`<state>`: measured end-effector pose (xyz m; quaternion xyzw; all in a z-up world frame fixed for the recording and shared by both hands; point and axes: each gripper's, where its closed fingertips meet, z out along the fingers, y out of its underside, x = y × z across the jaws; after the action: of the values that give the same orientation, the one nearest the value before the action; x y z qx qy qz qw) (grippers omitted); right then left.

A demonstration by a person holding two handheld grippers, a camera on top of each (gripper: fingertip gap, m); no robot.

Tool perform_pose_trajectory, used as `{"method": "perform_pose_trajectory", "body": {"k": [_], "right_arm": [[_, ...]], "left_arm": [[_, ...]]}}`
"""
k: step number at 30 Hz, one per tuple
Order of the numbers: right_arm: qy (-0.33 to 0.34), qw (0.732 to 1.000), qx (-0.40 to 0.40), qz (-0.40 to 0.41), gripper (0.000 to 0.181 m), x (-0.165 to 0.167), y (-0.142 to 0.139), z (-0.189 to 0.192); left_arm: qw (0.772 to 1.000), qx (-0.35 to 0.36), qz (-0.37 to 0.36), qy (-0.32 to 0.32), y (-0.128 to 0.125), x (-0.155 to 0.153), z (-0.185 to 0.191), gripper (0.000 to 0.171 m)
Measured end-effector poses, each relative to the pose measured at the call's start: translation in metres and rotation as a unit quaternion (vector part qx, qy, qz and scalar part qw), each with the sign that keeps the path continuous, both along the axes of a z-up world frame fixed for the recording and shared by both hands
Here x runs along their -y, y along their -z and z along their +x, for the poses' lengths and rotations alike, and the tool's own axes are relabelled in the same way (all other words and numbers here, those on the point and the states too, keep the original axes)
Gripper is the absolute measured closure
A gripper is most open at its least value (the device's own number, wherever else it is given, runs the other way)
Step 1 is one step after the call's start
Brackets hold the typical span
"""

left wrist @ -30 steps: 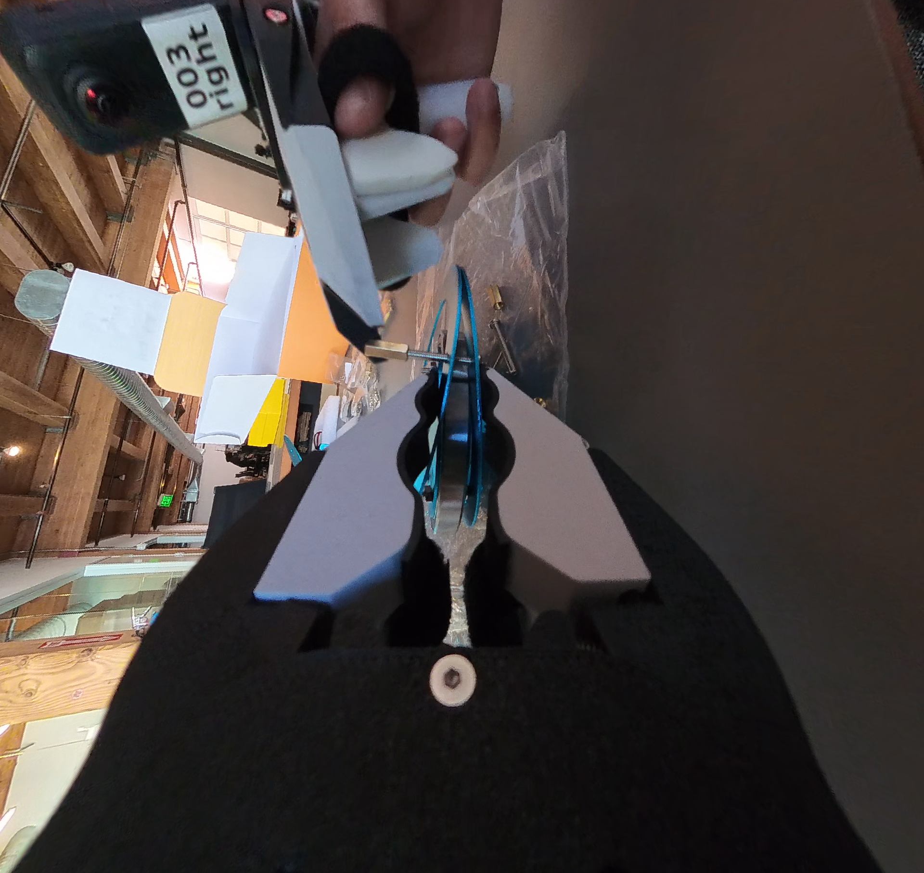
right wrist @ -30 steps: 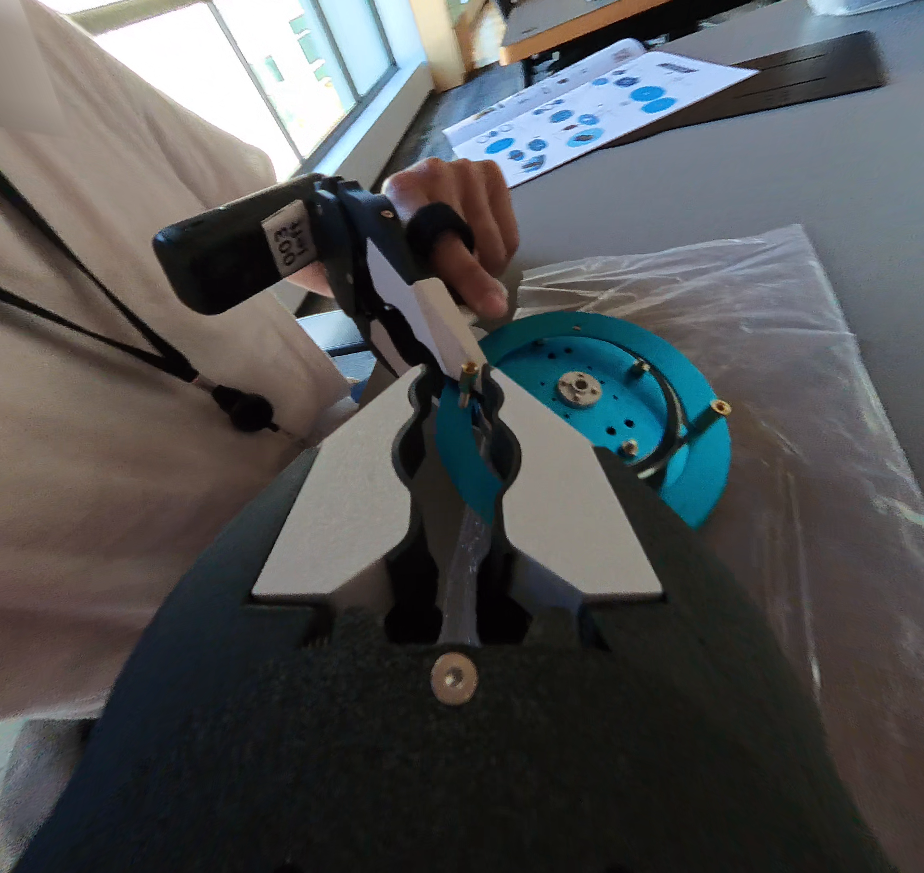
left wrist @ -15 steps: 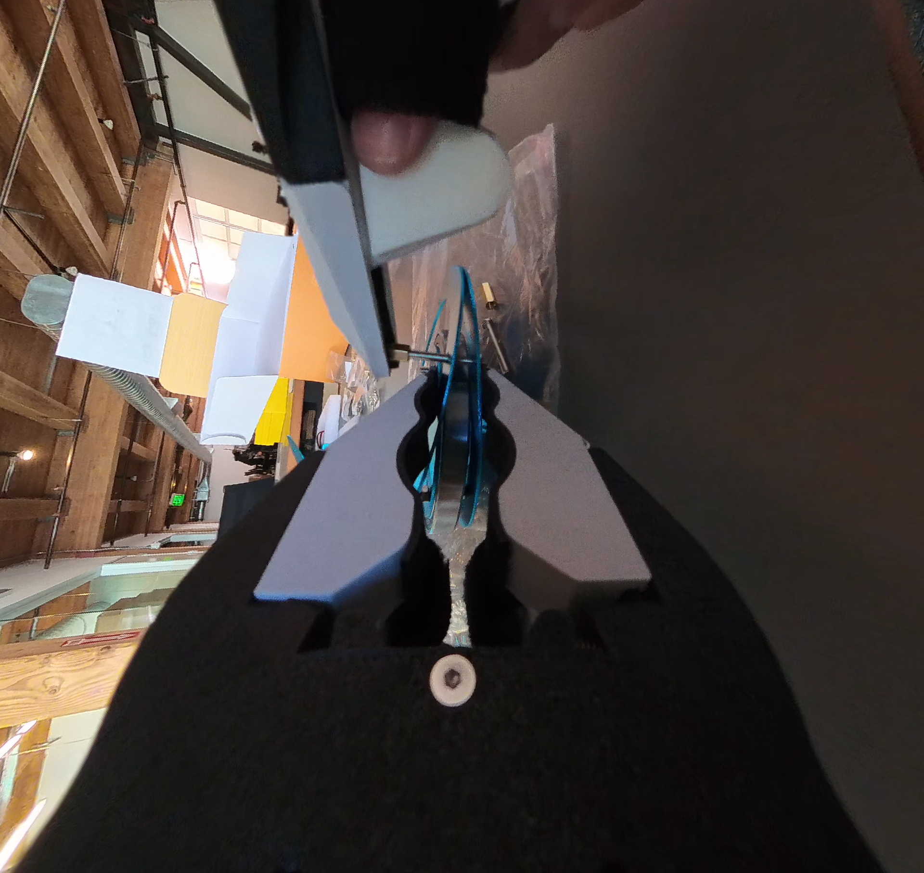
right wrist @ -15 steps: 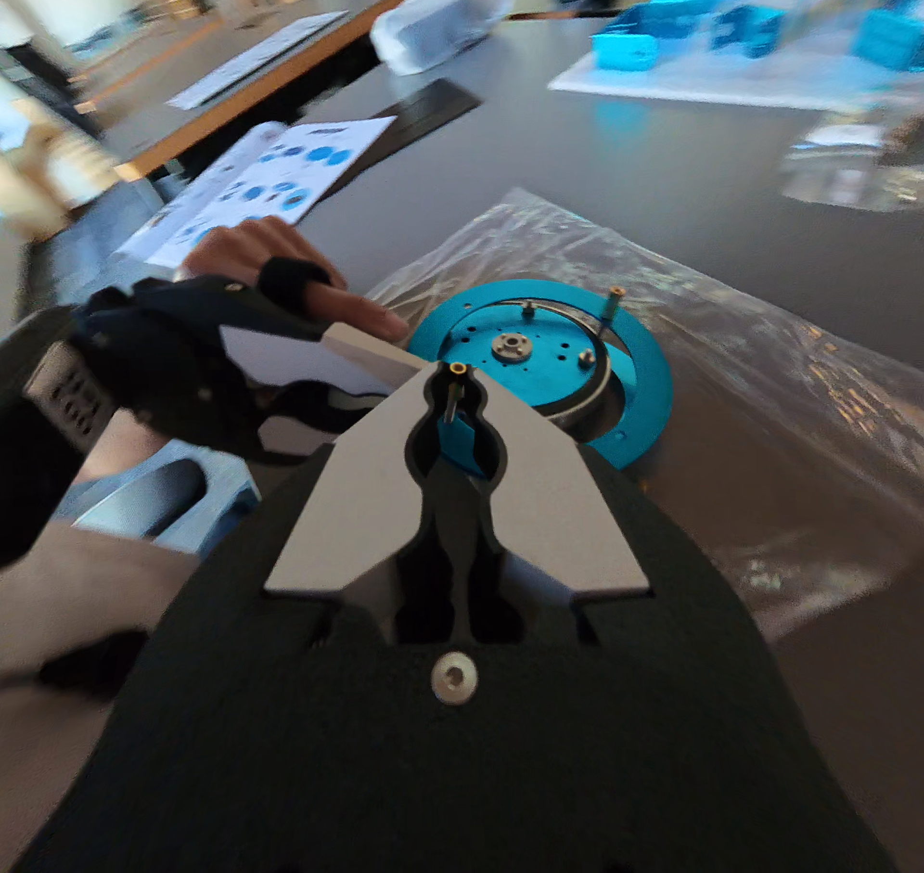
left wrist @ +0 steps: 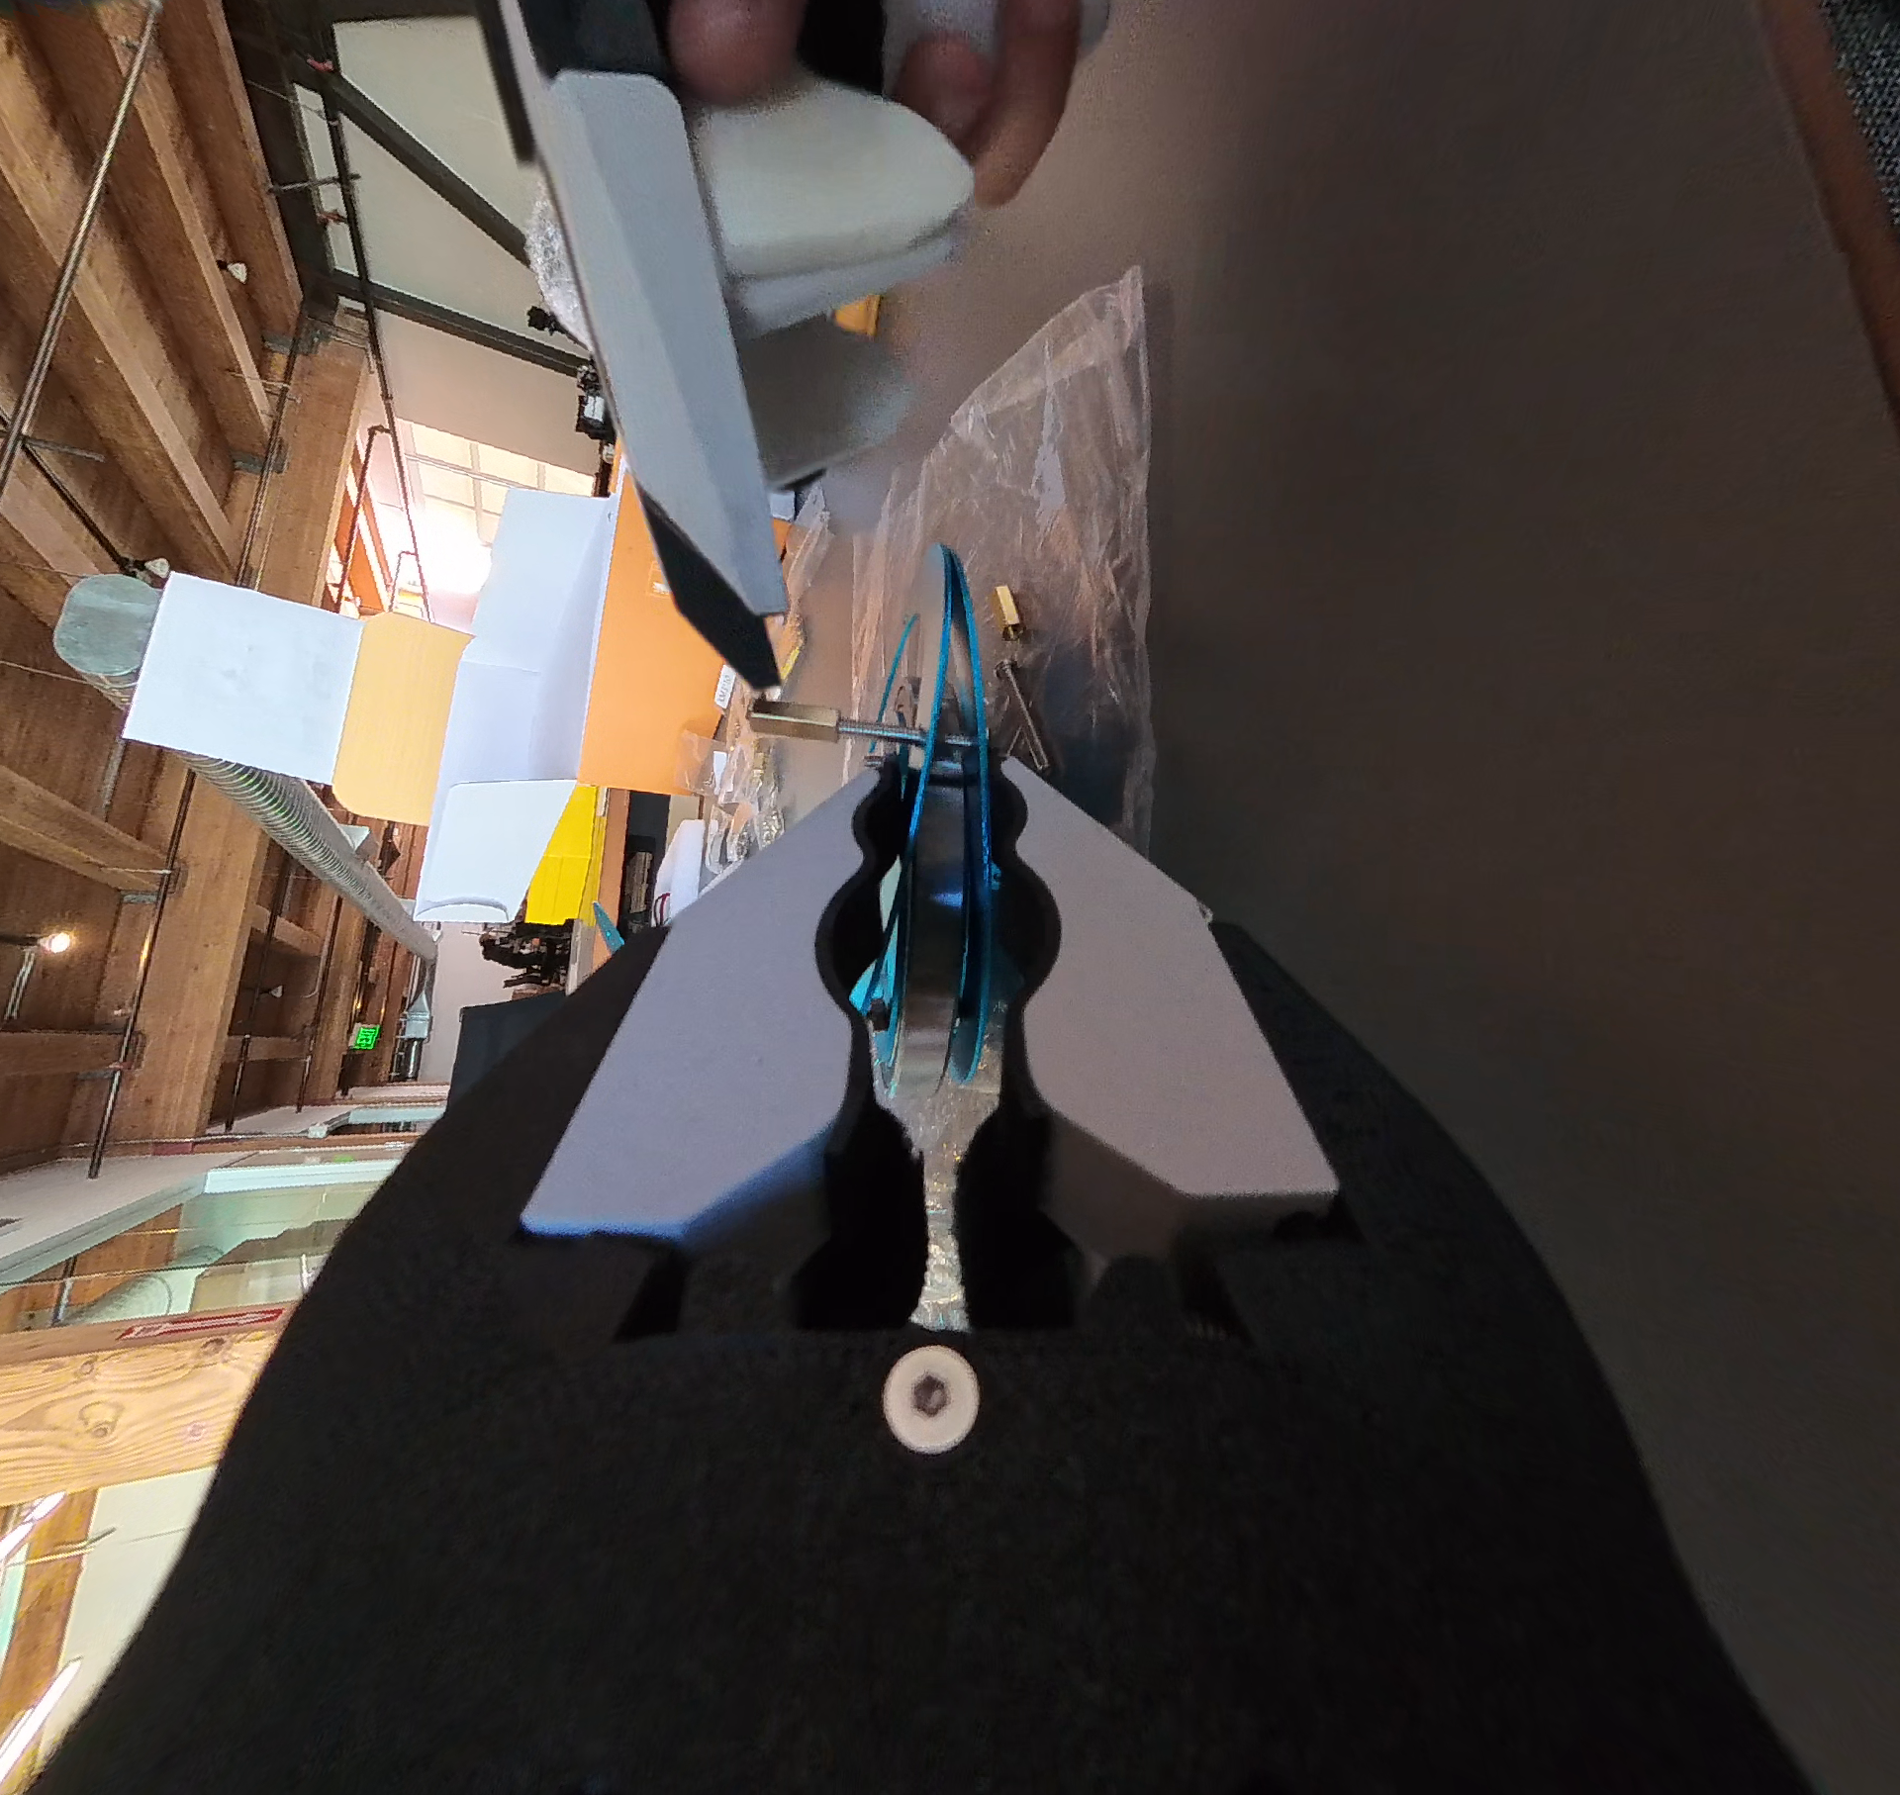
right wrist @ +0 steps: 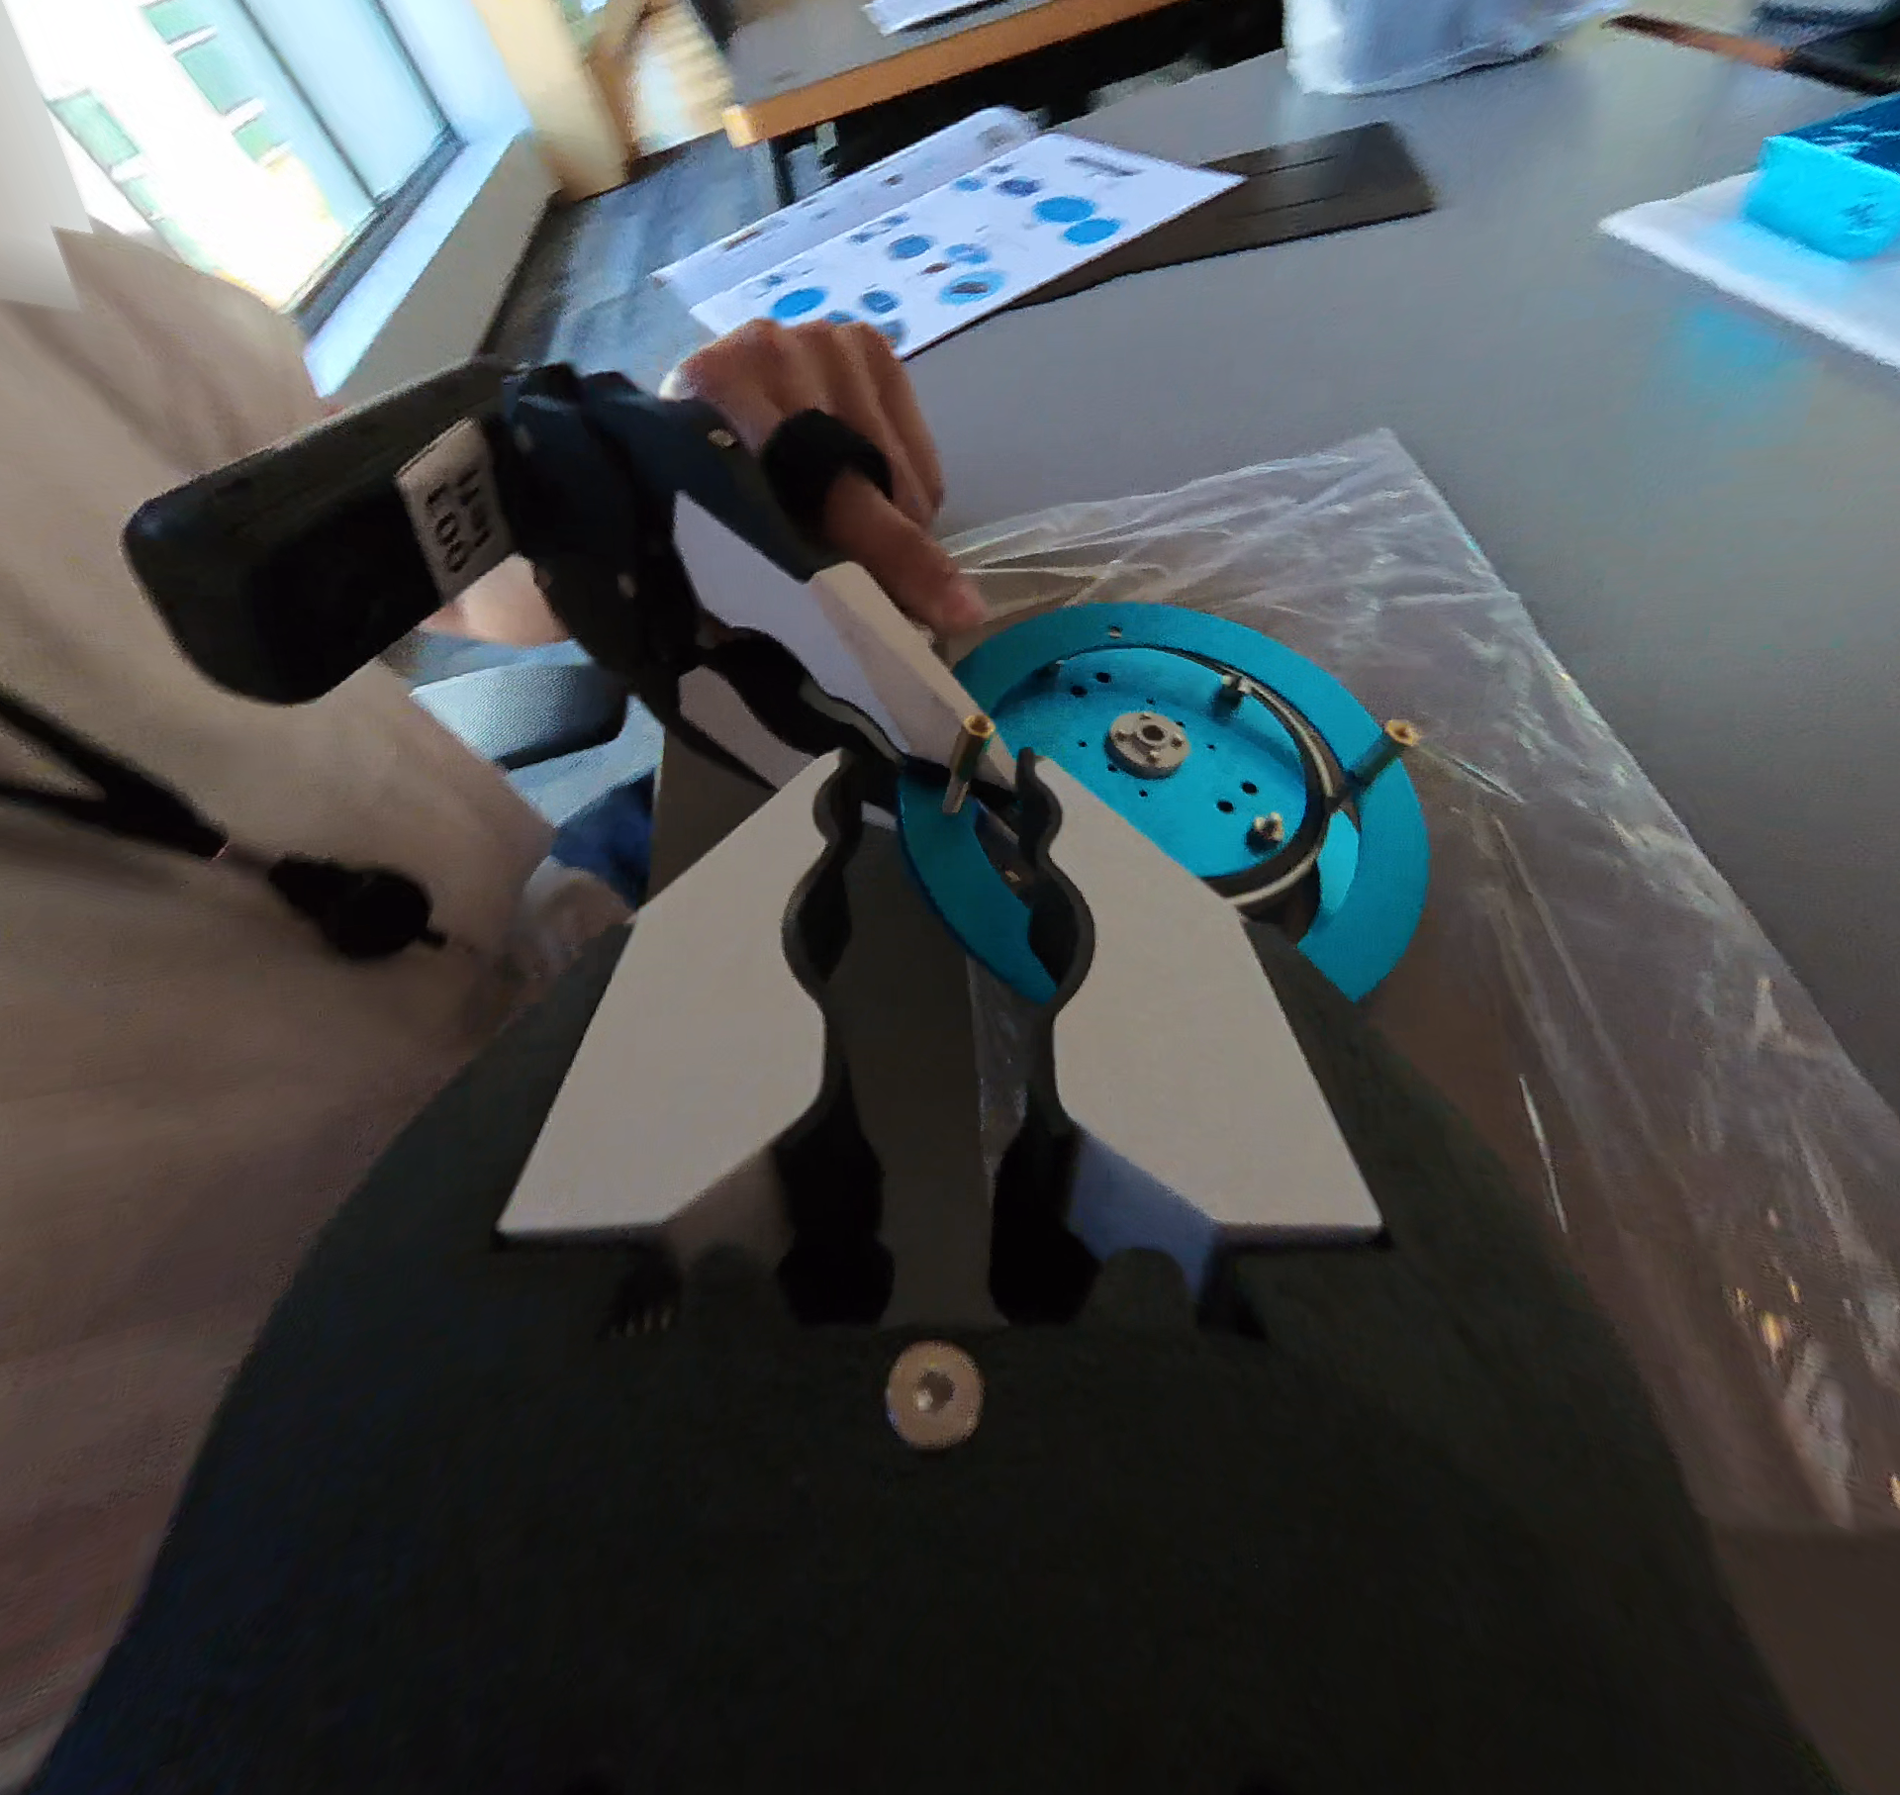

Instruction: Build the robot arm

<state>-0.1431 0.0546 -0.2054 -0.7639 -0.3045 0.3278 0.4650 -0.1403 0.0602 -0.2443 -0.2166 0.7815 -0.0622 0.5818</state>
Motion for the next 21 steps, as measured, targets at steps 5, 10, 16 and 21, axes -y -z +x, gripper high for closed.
{"method": "perform_pose_trajectory", "body": {"k": [5, 10, 16, 21], "right_arm": [[-0.094, 0.995, -0.032, -0.017, 0.162, -0.01, 0.004, -0.008], [-0.079, 0.996, -0.038, -0.023, 0.176, -0.012, 0.006, -0.009], [0.142, 0.989, -0.02, -0.044, 0.176, -0.018, 0.008, -0.008], [0.344, 0.938, 0.036, -0.02, 0.177, -0.017, 0.011, -0.003]], "left_arm": [[1.0, 0.001, -0.004, 0.001, -0.001, 0.0, 0.0, 0.156], [1.0, 0.004, -0.009, -0.001, -0.002, -0.001, 0.0, 0.156], [1.0, 0.002, -0.005, -0.004, -0.002, -0.001, -0.001, 0.156], [1.0, -0.001, 0.007, -0.004, -0.001, 0.001, 0.0, 0.156]]}}
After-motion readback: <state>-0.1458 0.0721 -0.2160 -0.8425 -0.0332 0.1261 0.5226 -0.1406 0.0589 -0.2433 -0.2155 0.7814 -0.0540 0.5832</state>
